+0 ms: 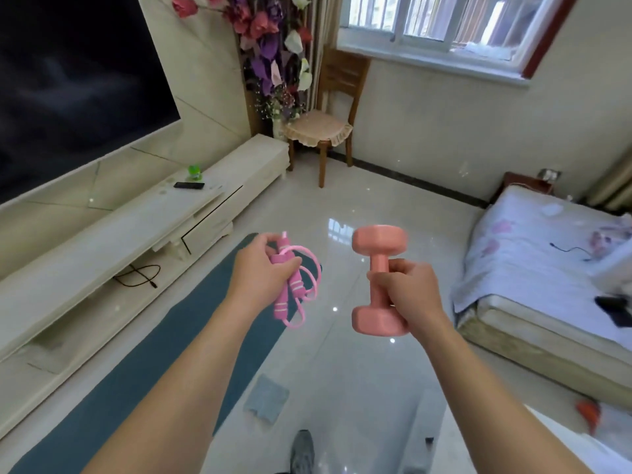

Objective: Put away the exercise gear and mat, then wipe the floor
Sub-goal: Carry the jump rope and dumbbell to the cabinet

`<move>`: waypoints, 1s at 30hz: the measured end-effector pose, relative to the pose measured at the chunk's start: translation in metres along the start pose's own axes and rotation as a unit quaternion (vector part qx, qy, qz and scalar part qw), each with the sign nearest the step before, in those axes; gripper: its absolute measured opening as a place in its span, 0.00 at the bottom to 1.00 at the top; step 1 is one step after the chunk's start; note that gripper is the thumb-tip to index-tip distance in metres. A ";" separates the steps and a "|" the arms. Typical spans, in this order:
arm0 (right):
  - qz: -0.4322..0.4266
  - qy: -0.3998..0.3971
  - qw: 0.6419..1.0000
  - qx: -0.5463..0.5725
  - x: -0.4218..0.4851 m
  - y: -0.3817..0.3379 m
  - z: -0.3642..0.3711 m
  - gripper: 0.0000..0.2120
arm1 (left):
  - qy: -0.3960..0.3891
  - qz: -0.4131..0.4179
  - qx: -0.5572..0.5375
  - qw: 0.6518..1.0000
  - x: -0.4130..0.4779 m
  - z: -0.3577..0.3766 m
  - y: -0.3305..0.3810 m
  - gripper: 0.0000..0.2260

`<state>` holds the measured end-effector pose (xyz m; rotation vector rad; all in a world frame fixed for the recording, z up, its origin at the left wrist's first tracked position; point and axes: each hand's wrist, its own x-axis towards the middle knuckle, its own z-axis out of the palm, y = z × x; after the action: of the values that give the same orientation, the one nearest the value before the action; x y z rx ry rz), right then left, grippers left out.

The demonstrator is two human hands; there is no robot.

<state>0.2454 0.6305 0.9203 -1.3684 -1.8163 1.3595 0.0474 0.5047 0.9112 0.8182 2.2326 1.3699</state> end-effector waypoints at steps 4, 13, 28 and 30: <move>0.014 0.033 0.999 -0.011 0.037 0.001 -0.011 0.02 | -0.028 0.013 0.008 0.999 0.042 0.028 0.011 0.16; 0.023 0.091 0.996 0.015 0.118 -0.014 -0.028 0.02 | -0.073 0.067 0.029 0.995 0.136 0.073 0.041 0.15; 0.009 0.091 0.996 -0.007 0.314 -0.007 -0.108 0.03 | -0.058 0.073 0.038 0.995 0.272 0.204 0.110 0.16; 0.006 0.079 0.997 -0.012 0.341 -0.009 -0.119 0.03 | -0.050 0.068 0.040 0.996 0.288 0.221 0.120 0.16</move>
<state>0.2099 0.9898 0.9147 -1.4583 -1.7269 1.2036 -0.0033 0.8840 0.9122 1.0598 2.2016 1.2761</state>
